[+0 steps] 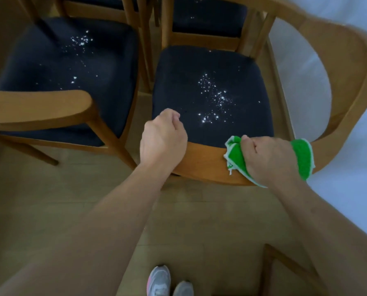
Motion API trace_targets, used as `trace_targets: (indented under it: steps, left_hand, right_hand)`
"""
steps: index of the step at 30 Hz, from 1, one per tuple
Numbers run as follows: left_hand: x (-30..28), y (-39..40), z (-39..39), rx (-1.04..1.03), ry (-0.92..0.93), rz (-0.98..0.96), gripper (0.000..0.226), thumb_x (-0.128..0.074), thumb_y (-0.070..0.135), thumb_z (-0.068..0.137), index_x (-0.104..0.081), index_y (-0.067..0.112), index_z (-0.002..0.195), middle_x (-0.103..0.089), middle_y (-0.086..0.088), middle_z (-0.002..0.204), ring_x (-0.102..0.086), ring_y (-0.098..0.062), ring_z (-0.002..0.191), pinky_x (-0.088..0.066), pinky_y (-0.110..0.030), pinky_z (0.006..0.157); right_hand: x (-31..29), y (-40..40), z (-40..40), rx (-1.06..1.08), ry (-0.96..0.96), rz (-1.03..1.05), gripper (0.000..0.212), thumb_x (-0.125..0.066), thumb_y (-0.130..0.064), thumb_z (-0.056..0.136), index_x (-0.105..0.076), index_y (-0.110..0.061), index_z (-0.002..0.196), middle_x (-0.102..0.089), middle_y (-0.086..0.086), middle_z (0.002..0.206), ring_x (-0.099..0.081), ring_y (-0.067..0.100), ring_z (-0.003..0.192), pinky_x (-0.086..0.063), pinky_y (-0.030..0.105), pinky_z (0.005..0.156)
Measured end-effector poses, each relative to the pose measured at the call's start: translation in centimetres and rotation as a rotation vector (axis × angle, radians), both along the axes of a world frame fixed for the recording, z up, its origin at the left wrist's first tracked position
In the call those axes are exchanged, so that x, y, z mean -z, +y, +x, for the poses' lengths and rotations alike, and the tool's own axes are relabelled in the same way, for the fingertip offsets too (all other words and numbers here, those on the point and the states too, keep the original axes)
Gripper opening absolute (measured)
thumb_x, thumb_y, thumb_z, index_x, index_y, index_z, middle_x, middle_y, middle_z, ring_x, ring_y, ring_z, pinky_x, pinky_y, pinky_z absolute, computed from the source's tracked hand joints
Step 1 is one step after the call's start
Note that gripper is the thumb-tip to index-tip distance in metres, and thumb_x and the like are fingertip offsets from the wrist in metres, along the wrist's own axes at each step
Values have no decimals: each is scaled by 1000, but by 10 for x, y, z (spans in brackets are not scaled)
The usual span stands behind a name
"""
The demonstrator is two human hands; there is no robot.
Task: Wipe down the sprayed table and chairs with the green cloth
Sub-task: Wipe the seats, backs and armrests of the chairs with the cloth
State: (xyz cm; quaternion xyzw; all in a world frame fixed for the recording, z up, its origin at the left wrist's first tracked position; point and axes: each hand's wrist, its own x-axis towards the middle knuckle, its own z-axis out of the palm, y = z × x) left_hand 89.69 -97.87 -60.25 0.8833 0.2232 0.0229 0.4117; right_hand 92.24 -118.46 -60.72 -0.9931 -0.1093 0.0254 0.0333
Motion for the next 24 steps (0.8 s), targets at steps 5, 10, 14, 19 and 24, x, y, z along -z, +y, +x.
trace_targets:
  steps: [5, 10, 14, 19, 24]
  left_hand:
    - [5, -14, 2, -128, -23, 91, 31, -29, 36, 100, -59, 27, 95, -50, 14, 69, -53, -13, 67, -42, -34, 64]
    - [6, -13, 7, -202, 2, 66, 41, -24, 44, 99, -57, 29, 78, -52, 13, 66, -53, -13, 65, -43, -37, 68]
    - [9, -15, 5, -104, 40, 189, 48, -23, 50, 97, -52, 26, 67, -50, 11, 61, -49, -12, 58, -39, -33, 59]
    - [10, -17, 5, -21, 73, 323, 52, -28, 54, 96, -52, 25, 60, -50, 9, 52, -48, -10, 48, -29, -23, 46]
    - [11, -21, 9, 27, 180, 444, 40, -30, 40, 95, -54, 22, 70, -46, 8, 55, -40, -10, 47, -21, -23, 44]
  right_hand:
    - [0, 40, -19, -21, -47, 18, 44, -18, -39, 97, -58, -22, 86, -67, 2, 89, -60, 32, 83, -36, 40, 75]
    - [2, 96, -28, -134, 15, 84, 49, -5, -44, 92, -50, -27, 84, -68, -2, 90, -61, 28, 82, -32, 38, 69]
    - [-2, 68, -17, -247, 13, 101, 50, -3, -47, 95, -42, -26, 73, -62, -2, 72, -59, 26, 67, -35, 35, 60]
    - [-3, -29, 14, -113, 57, 15, 50, -16, -41, 95, -34, -20, 54, -36, -3, 49, -51, 30, 57, -42, 37, 58]
    - [2, -27, 11, 39, -23, -19, 47, -29, -31, 98, -42, -20, 54, -54, 4, 54, -58, 33, 62, -35, 37, 65]
